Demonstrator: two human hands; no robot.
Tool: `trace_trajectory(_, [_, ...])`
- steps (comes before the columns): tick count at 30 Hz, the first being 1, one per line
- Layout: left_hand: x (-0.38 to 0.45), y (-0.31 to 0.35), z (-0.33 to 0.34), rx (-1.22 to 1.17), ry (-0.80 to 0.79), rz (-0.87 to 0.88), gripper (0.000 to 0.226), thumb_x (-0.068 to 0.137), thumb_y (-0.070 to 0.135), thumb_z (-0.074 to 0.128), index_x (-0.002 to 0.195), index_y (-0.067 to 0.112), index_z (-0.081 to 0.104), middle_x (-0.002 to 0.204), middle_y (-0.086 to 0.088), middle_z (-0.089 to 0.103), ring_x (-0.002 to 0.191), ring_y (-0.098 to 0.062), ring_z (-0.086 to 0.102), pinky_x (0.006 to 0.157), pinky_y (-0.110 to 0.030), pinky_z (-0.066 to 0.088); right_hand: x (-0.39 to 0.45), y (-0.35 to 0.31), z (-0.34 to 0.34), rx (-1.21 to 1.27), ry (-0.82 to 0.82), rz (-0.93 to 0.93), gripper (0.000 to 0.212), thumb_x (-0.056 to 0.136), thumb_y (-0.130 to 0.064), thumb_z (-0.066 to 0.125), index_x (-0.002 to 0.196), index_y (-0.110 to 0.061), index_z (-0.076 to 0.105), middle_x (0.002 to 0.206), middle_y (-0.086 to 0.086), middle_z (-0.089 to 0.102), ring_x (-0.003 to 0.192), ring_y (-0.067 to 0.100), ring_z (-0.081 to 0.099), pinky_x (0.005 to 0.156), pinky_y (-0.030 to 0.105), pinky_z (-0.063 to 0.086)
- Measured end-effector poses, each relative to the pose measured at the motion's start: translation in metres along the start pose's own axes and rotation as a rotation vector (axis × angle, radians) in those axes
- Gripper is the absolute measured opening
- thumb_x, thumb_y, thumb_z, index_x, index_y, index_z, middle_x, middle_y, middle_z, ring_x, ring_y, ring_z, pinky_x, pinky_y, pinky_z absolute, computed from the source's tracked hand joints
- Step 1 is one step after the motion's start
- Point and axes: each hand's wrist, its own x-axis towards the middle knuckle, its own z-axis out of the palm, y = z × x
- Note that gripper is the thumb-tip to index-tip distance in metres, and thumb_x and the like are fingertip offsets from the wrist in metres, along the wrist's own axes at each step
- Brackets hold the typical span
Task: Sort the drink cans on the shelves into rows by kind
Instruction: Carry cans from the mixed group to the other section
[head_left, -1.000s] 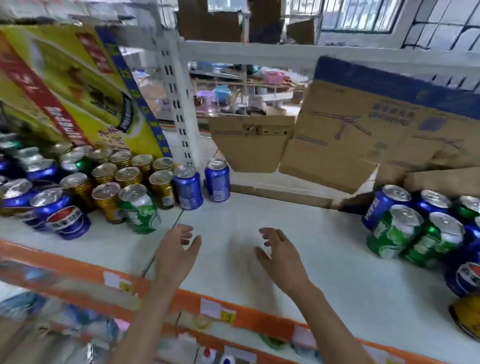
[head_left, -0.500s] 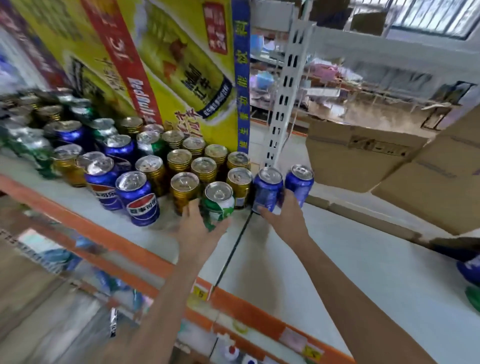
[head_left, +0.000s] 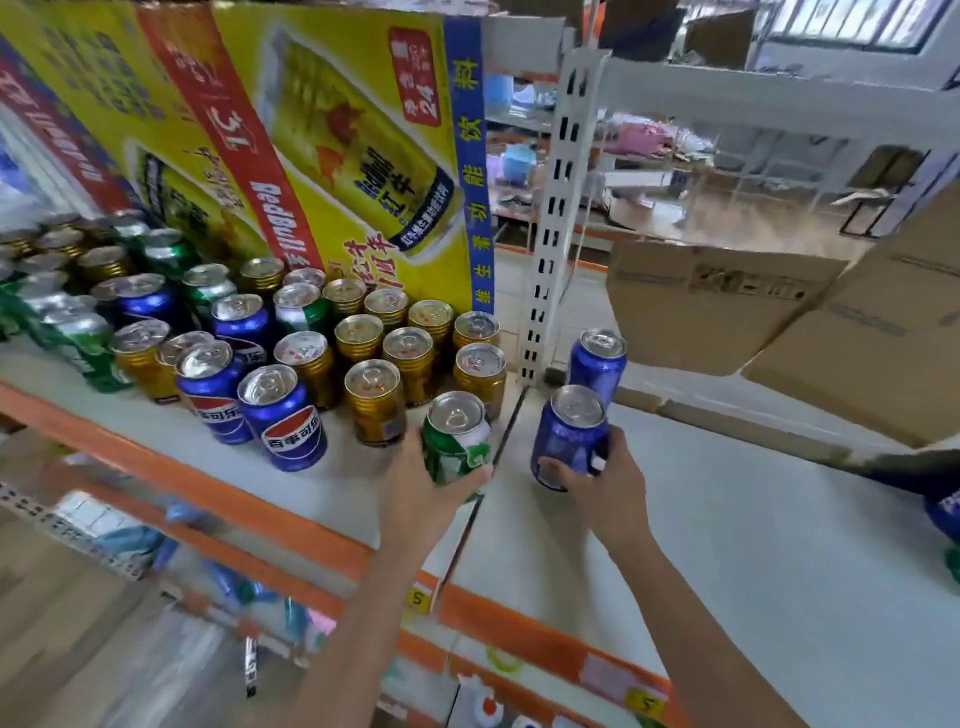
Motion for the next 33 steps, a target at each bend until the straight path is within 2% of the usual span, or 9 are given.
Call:
trace_trajectory(3, [-0.025, 0.018, 0.027, -0.073, -0.121, 0.058, 0.063, 0.060, 0.034, 0.087, 0.112, 0.022, 0.054, 0.107, 0.007, 0.065, 0.098, -0.010, 0.062, 0.079, -0.025, 0.050, -0.025, 0.022, -0.038, 0.037, 0.129, -0.008, 0.056, 0.068, -0.016, 0.082, 0.109, -0.027, 0.045, 0.097, -0.014, 0.056, 0.090, 0.014, 0.057, 0.070, 0.021, 0.041])
trace_trajectory(7, [-0.048, 0.053, 0.084, -0.120, -0.343, 0.097, 0.070, 0.050, 0.044, 0.086, 0.110, 0.029, 0.052, 0.106, 0.009, 0.066, 0.095, -0.009, 0.064, 0.081, -0.039, 0.056, -0.042, 0.043, -0.105, 0.056, 0.323, 0.011, 0.057, 0.066, -0.010, 0.082, 0.109, -0.024, 0.047, 0.097, -0.014, 0.056, 0.087, 0.011, 0.057, 0.070, 0.018, 0.043])
trace_trajectory(11, [-0.074, 0.099, 0.154, -0.104, -0.549, 0.188, 0.062, 0.055, 0.023, 0.090, 0.100, 0.034, 0.049, 0.095, 0.015, 0.065, 0.087, -0.008, 0.064, 0.081, -0.034, 0.056, -0.063, 0.064, -0.186, 0.024, 0.522, 0.031, 0.053, 0.068, -0.012, 0.082, 0.109, -0.023, 0.049, 0.097, -0.011, 0.057, 0.085, 0.006, 0.056, 0.065, 0.014, 0.042])
trace_trajectory(15, [-0.104, 0.148, 0.212, -0.092, -0.726, 0.315, 0.065, 0.056, 0.025, 0.090, 0.103, 0.033, 0.046, 0.095, 0.015, 0.060, 0.090, -0.010, 0.062, 0.080, -0.030, 0.054, -0.080, 0.088, -0.259, -0.064, 0.696, 0.122, 0.047, 0.070, -0.022, 0.081, 0.104, -0.023, 0.049, 0.100, 0.000, 0.061, 0.089, 0.020, 0.058, 0.071, 0.034, 0.044])
trace_trajectory(17, [-0.117, 0.163, 0.234, -0.091, -0.769, 0.354, 0.062, 0.056, 0.025, 0.089, 0.100, 0.033, 0.047, 0.093, 0.015, 0.060, 0.088, -0.010, 0.062, 0.076, -0.026, 0.053, -0.087, 0.097, -0.285, -0.100, 0.752, 0.164, 0.048, 0.069, -0.028, 0.081, 0.105, -0.021, 0.050, 0.100, 0.001, 0.062, 0.089, 0.023, 0.058, 0.074, 0.038, 0.047])
trace_trajectory(21, [-0.144, 0.185, 0.268, -0.100, -0.847, 0.388, 0.060, 0.057, 0.025, 0.088, 0.101, 0.032, 0.048, 0.091, 0.018, 0.059, 0.086, -0.006, 0.060, 0.065, -0.011, 0.046, -0.098, 0.111, -0.321, -0.140, 0.824, 0.214, 0.052, 0.074, -0.023, 0.078, 0.116, -0.013, 0.049, 0.107, 0.007, 0.061, 0.088, 0.024, 0.055, 0.071, 0.034, 0.043])
trace_trajectory(25, [-0.166, 0.200, 0.297, -0.059, -0.843, 0.411, 0.067, 0.059, 0.032, 0.087, 0.115, 0.023, 0.053, 0.108, 0.008, 0.062, 0.101, -0.012, 0.060, 0.078, -0.022, 0.045, -0.100, 0.125, -0.336, -0.170, 0.824, 0.253, 0.056, 0.075, -0.021, 0.077, 0.122, -0.010, 0.046, 0.114, 0.011, 0.061, 0.097, 0.028, 0.057, 0.074, 0.033, 0.041])
trace_trajectory(29, [-0.174, 0.209, 0.315, -0.026, -0.797, 0.406, 0.075, 0.061, 0.038, 0.085, 0.123, 0.017, 0.048, 0.121, 0.001, 0.060, 0.111, -0.017, 0.057, 0.088, -0.029, 0.047, -0.098, 0.125, -0.342, -0.190, 0.792, 0.266, 0.061, 0.079, -0.017, 0.073, 0.131, -0.011, 0.043, 0.117, 0.008, 0.060, 0.099, 0.022, 0.055, 0.076, 0.027, 0.038])
trace_trajectory(33, [-0.167, 0.209, 0.311, 0.065, -0.833, 0.450, 0.070, 0.070, 0.037, 0.079, 0.127, 0.017, 0.045, 0.127, 0.000, 0.054, 0.114, -0.018, 0.054, 0.093, -0.032, 0.046, -0.113, 0.129, -0.333, -0.418, 0.847, 0.224, 0.042, 0.080, -0.018, 0.068, 0.117, -0.009, 0.051, 0.109, 0.007, 0.056, 0.100, 0.025, 0.054, 0.071, 0.031, 0.040])
